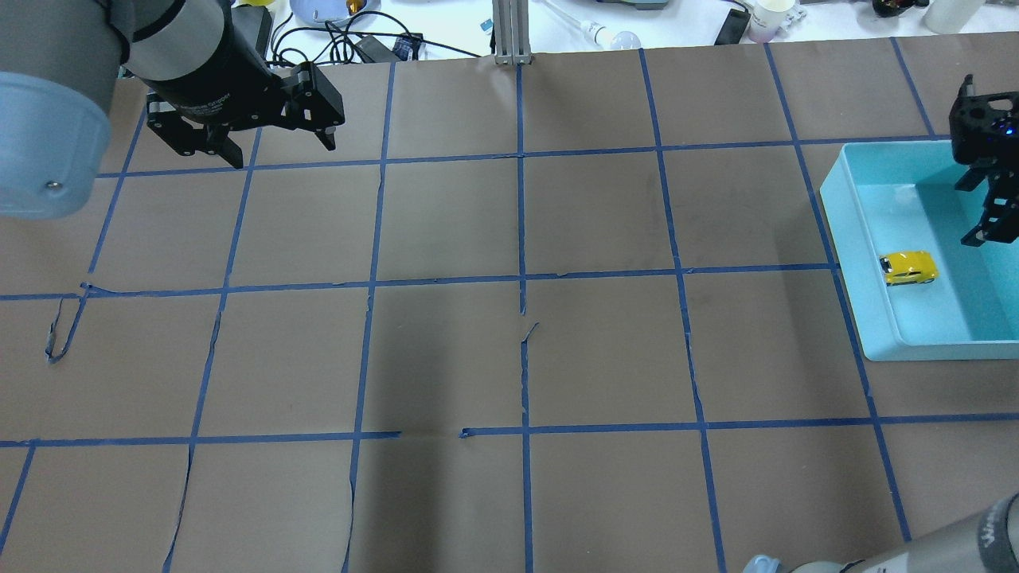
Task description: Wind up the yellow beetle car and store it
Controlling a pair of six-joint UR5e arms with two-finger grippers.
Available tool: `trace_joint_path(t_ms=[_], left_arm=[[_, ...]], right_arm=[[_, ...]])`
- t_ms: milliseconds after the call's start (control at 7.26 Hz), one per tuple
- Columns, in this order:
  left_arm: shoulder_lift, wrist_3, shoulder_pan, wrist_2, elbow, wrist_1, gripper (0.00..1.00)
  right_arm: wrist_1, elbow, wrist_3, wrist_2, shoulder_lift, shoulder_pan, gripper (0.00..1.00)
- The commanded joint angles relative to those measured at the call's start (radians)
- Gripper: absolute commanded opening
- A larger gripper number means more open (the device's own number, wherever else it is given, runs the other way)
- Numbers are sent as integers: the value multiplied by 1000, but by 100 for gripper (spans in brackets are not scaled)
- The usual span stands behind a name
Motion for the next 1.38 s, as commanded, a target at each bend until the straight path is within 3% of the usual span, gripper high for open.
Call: trace_joint_path(t_ms=[0, 138, 275, 551, 826, 1240], left_arm=[[0, 0, 0, 0, 0, 0, 100], [0, 0, 0, 0, -1, 0, 100], [0, 0, 2, -1, -2, 0, 100], [0, 0, 2, -1, -2, 0, 100], [0, 0, 2, -3, -2, 0, 100], [-2, 0, 3, -3, -2, 0, 100]], right_arm=[[77, -3, 453, 7, -114, 55, 100], [115, -3, 636, 76, -145, 94, 100], [124, -2, 935, 140, -168, 123, 100], [131, -3, 1364, 127, -176, 263, 100], [180, 0, 1641, 128, -208, 348, 100], [270, -2, 1880, 119, -283, 450, 100]])
